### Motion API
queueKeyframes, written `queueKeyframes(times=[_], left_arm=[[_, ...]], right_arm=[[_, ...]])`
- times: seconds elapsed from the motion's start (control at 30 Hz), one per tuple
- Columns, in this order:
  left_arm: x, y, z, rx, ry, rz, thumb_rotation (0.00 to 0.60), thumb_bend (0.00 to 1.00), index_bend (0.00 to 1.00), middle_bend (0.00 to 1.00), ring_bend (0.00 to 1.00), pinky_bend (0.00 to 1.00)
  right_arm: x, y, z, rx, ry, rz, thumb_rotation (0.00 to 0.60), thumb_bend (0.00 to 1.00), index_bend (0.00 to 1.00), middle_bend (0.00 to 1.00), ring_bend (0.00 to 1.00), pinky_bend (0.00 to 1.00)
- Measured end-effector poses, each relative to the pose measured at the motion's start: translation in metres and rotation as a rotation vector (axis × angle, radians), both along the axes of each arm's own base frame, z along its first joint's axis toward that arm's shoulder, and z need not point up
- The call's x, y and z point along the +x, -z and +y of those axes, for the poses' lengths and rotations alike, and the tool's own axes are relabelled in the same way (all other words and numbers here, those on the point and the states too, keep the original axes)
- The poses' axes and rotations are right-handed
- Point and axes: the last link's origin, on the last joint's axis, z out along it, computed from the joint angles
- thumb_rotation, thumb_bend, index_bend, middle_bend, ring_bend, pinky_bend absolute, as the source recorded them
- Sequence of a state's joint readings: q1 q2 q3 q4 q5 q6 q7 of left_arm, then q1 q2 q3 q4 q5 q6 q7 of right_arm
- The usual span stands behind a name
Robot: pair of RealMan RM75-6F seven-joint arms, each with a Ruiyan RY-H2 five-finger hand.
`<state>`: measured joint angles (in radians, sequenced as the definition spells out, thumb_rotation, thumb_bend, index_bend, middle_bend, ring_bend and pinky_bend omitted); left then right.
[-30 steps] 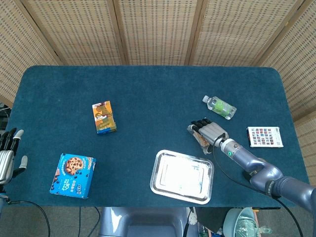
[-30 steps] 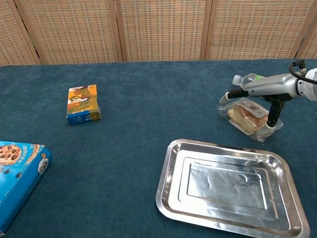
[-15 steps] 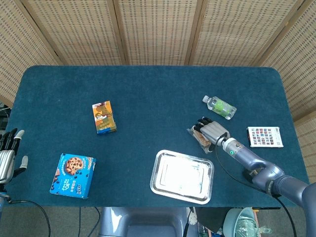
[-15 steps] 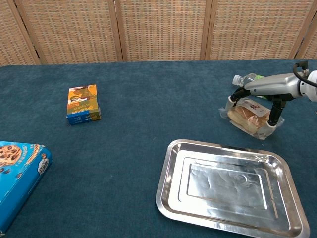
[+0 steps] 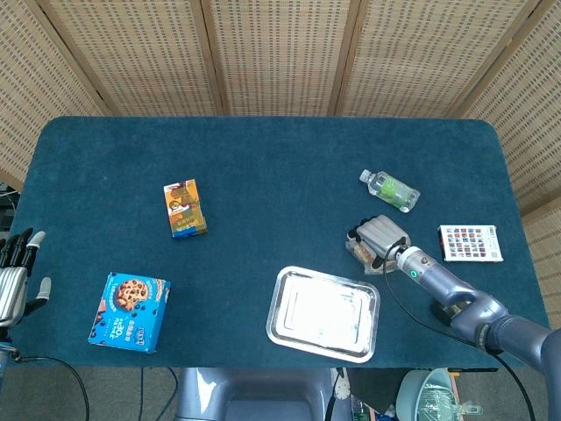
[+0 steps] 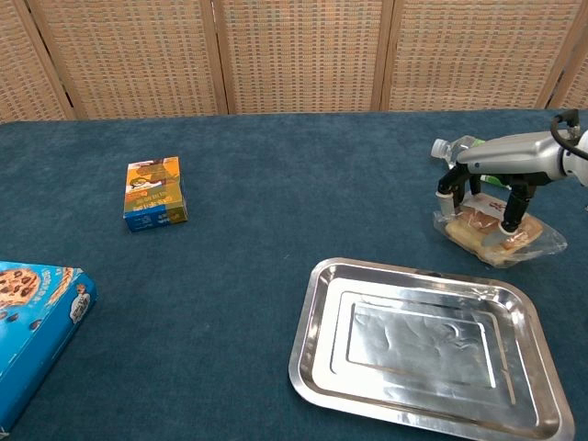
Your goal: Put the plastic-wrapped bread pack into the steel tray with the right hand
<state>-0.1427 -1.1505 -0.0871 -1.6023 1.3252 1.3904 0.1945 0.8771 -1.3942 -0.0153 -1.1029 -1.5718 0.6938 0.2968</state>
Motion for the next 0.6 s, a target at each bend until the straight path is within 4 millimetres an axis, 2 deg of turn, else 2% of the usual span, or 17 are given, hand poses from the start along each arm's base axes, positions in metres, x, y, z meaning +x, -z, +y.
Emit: queueKeyframes(times=[0.6], left_arm=[[0.002, 0.0, 0.0, -0.001, 0.009, -0.005, 0.6, 0.49, 0.0, 0.0, 0.0, 0.0]], right_arm=[[0.026, -0.015, 0.012, -0.035, -0.058, 0.012, 0.6, 0.23, 0.44, 0.52, 0.31, 0.36]])
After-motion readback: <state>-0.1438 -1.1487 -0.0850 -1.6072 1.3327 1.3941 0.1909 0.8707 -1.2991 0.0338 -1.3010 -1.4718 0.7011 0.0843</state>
